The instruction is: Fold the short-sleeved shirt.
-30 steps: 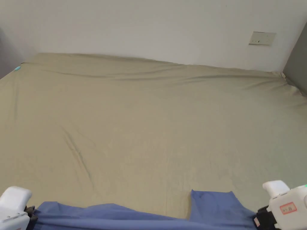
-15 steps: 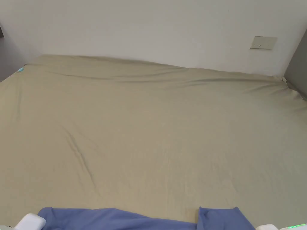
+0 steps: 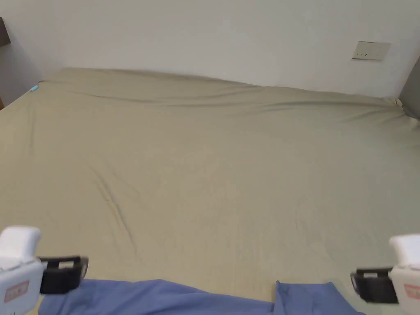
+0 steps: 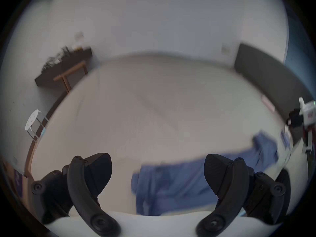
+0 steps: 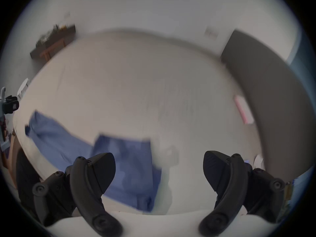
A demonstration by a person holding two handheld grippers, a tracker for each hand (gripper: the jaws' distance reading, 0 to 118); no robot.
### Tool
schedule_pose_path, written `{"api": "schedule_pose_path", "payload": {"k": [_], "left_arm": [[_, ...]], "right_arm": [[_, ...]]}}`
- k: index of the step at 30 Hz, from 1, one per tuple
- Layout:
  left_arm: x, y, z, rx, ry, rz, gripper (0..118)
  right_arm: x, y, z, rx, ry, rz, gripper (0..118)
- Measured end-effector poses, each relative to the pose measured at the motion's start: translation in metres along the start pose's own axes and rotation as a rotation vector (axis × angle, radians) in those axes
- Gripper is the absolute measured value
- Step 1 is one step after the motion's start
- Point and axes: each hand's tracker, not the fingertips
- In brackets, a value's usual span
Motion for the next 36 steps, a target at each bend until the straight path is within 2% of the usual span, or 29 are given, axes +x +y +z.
{"api": "schedule_pose_path", "payload": {"k": [2, 6, 9, 12, 13, 14, 15, 16, 17, 18, 22, 30, 36], "left_arm": [[0.017, 0.025, 0.025, 0.182, 0.007, 0.007, 109], [0.062, 0.059, 0.068, 0.403, -0.007, -0.003, 109], [0.097, 0.071, 0.094, 0.536, 0.014, -0.047, 108], [0.124, 0.073, 0.11, 0.635, 0.016, -0.078, 108], [0.133, 0.074, 0.113, 0.634, 0.016, -0.095, 105], [0.142, 0.074, 0.116, 0.636, 0.02, -0.106, 99], [0.149, 0.075, 0.115, 0.637, 0.028, -0.122, 88], [0.156, 0.074, 0.115, 0.641, 0.03, -0.133, 60], [0.163, 0.073, 0.115, 0.642, 0.034, -0.146, 38], [0.167, 0.072, 0.114, 0.641, 0.033, -0.15, 23], [0.18, 0.069, 0.106, 0.622, -0.015, -0.165, 0], [0.177, 0.069, 0.099, 0.638, 0.035, -0.19, 0], [0.168, 0.064, 0.075, 0.572, 0.037, -0.197, 0]], "right_arm": [[-0.008, 0.023, 0.032, 0.18, 0.017, -0.059, 111], [-0.034, 0.047, 0.089, 0.48, 0.013, -0.135, 115], [-0.061, 0.055, 0.121, 0.643, -0.022, -0.128, 115], [-0.091, 0.056, 0.144, 0.721, -0.042, -0.08, 113], [-0.101, 0.055, 0.149, 0.748, -0.043, -0.063, 104], [-0.111, 0.053, 0.153, 0.773, -0.041, -0.041, 90], [-0.119, 0.051, 0.155, 0.784, -0.057, -0.02, 64], [-0.123, 0.051, 0.153, 0.794, -0.074, 0.001, 27], [-0.13, 0.049, 0.152, 0.807, -0.088, 0.02, 7], [-0.135, 0.047, 0.15, 0.805, -0.084, 0.027, 1], [-0.154, 0.048, 0.148, 0.76, -0.019, 0.03, 0], [-0.152, 0.054, 0.145, 0.767, -0.061, 0.009, 0], [-0.144, 0.051, 0.12, 0.736, -0.078, 0.009, 0]]}}
